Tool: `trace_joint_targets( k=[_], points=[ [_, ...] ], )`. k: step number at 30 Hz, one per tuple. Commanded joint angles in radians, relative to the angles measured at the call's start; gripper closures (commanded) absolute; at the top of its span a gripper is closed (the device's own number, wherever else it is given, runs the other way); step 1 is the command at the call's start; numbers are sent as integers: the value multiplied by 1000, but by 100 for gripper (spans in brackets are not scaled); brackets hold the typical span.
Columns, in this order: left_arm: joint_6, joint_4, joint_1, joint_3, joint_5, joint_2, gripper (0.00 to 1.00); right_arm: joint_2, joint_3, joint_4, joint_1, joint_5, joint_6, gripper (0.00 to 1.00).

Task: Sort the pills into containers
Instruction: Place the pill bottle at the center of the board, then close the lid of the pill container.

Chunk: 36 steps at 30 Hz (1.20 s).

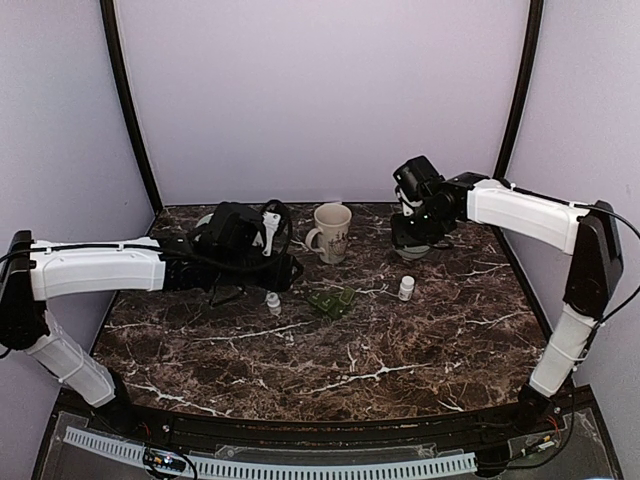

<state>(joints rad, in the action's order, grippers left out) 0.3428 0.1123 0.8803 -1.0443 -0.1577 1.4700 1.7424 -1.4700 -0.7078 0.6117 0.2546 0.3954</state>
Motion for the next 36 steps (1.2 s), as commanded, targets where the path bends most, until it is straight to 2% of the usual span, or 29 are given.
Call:
trace_joint_targets(
  k=[1, 14, 23, 36],
  points=[
    [-15, 43, -9, -94, 83, 61, 47, -14, -55, -6, 45, -13, -9, 53],
    [53, 117, -19, -239, 246, 277, 74, 76, 39, 142, 80, -212, 39, 75],
    [108, 94, -28, -258, 315, 376, 76, 121, 80, 205, 83, -313, 56, 75],
    [134, 75, -43, -272, 325, 451, 76, 174, 114, 260, 83, -395, 71, 74]
  ],
)
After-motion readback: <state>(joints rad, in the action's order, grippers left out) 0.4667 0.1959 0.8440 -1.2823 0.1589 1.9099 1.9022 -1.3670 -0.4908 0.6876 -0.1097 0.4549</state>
